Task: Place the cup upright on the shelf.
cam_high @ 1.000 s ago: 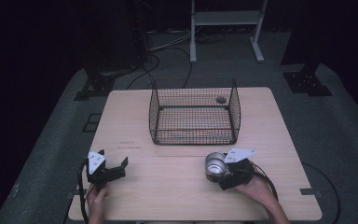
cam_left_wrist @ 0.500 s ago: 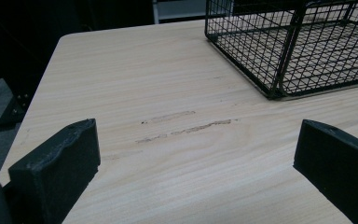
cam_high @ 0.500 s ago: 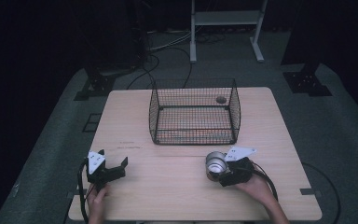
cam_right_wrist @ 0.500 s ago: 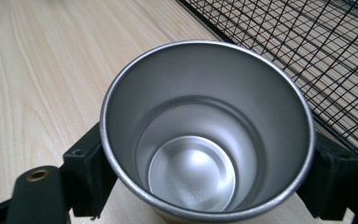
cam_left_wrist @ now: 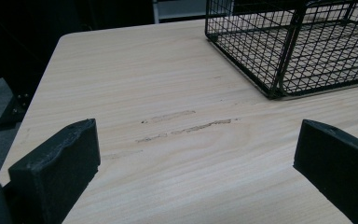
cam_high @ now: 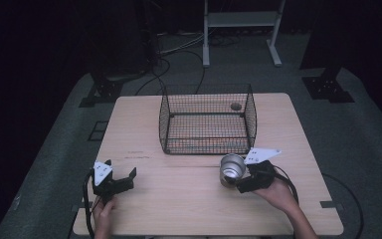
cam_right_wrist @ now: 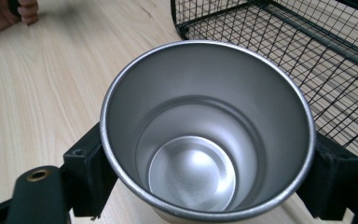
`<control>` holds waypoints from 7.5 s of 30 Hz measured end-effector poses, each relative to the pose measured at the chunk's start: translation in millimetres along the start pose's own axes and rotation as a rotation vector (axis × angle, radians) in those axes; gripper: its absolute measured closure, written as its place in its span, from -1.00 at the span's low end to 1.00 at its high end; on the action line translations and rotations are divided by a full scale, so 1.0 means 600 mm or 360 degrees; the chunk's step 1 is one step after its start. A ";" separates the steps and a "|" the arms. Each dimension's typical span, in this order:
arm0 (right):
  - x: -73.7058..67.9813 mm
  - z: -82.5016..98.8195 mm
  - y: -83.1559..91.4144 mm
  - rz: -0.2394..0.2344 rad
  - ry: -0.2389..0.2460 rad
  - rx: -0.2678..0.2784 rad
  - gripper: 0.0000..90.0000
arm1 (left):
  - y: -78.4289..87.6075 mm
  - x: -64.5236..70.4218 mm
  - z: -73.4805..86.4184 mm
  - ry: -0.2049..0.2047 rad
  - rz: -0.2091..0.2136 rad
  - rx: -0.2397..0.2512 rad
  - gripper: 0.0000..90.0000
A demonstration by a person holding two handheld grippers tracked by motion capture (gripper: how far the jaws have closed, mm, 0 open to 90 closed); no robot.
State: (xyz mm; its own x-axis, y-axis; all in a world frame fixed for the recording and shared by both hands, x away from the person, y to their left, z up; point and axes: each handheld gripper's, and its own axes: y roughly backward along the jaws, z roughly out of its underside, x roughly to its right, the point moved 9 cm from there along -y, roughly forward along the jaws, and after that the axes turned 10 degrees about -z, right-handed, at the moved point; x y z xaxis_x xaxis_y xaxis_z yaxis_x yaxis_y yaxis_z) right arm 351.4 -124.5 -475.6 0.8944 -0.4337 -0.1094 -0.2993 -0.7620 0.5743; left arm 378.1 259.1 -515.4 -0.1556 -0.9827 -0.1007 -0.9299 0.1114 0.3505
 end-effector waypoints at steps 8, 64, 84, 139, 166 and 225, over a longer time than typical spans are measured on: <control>0.009 -0.017 0.013 -0.0023 -0.0040 0.0012 -0.60 | 0.000 0.000 0.000 -0.0002 0.0001 0.0000 -1.00; 0.042 -0.170 0.039 -0.0108 -0.0002 0.0050 -0.60 | 0.001 0.000 0.000 0.0006 0.0004 0.0004 -1.00; 0.061 -0.207 0.028 -0.0105 0.0003 0.0027 -0.60 | 0.001 0.000 0.000 0.0002 0.0004 0.0006 -1.00; 0.150 -0.328 -0.061 0.0031 -0.0089 -0.0030 -0.60 | 0.003 -0.001 -0.001 0.0024 0.0014 0.0017 -1.00; 0.193 -0.307 -0.120 0.0078 -0.0187 -0.0108 -0.60 | 0.003 -0.002 -0.001 0.0023 0.0021 0.0019 -1.00; 0.276 -0.205 -0.196 0.0223 -0.0385 -0.0302 -0.60 | 0.004 -0.003 -0.002 0.0037 0.0029 0.0027 -1.00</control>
State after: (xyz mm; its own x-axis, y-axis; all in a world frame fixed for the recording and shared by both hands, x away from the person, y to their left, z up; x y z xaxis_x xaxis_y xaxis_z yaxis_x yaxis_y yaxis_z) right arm 575.6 -47.4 -461.7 0.7372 -0.6469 -0.1949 -0.3265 -0.5936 0.7356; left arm 376.3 260.7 -513.3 -0.1653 -0.9836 -0.0729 -0.9326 0.1318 0.3360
